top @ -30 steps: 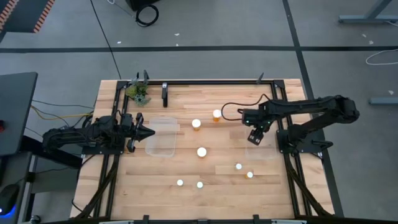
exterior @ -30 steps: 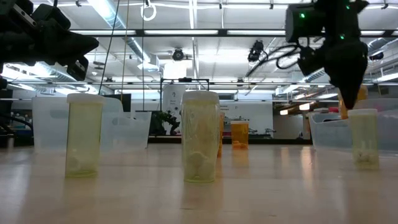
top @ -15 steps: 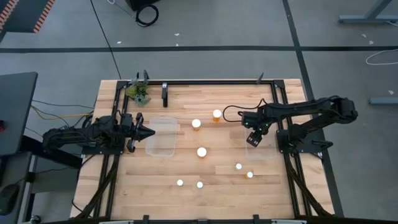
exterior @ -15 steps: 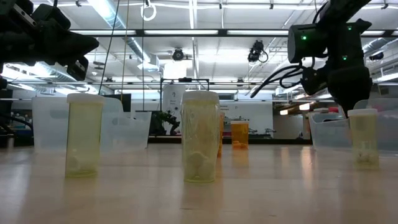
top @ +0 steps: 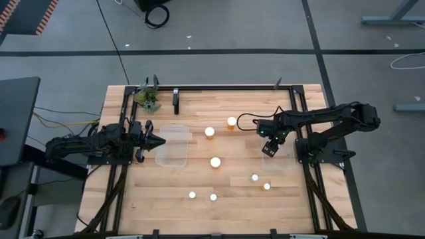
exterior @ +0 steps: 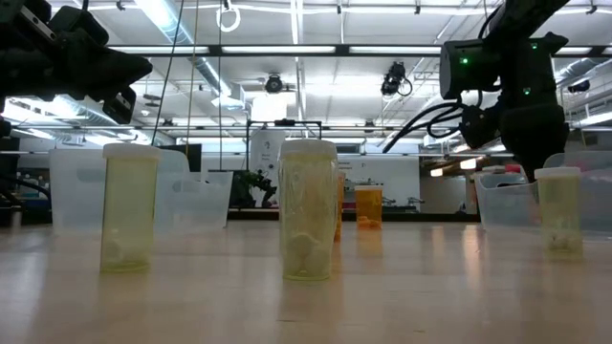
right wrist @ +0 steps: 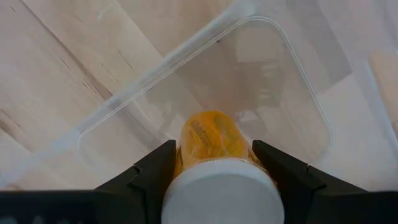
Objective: Pick and place medicine bottles into bin by pill shape (circle, oval)
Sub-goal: Put the middle right large orange pill bottle into the right transparent bin
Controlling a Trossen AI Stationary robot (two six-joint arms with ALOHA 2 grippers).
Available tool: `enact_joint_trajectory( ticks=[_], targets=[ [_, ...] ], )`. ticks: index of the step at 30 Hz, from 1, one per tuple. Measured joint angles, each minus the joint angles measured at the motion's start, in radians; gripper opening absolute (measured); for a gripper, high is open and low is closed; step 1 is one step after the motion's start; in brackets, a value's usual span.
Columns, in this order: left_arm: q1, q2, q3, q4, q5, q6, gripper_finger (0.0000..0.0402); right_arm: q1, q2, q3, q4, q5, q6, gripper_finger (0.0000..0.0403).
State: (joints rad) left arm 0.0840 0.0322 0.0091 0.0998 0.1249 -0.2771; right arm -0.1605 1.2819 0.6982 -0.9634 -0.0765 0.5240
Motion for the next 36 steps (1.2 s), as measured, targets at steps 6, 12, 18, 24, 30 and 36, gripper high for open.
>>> enact_joint_trajectory(
  ticks=[6,12,18,24,30,36],
  targets=[
    [0.000,0.000,0.000,-0.001,0.000,0.000,0.0026,0.000,0.001,-0.001,0.002,0.000,0.004,0.0212],
    [0.000,0.000,0.000,-0.001,0.000,0.000,0.0030,0.000,0.001,-0.001,0.002,0.000,0.004,0.0212],
    [0.000,0.000,0.000,-0.001,0.000,0.000,0.0036,0.000,0.001,-0.001,0.002,0.000,0.003,0.0212],
    [0.000,0.000,0.000,-0.001,0.000,0.000,0.0029,0.000,0.001,-0.001,0.002,-0.004,0.000,0.0212],
    [0.000,0.000,0.000,-0.001,0.000,0.000,0.0027,0.000,0.001,-0.001,0.002,-0.004,-0.004,0.0212],
    [0.000,0.000,0.000,-0.001,0.000,0.000,0.0035,0.000,0.001,-0.001,0.001,-0.004,-0.023,0.0212]
  ],
)
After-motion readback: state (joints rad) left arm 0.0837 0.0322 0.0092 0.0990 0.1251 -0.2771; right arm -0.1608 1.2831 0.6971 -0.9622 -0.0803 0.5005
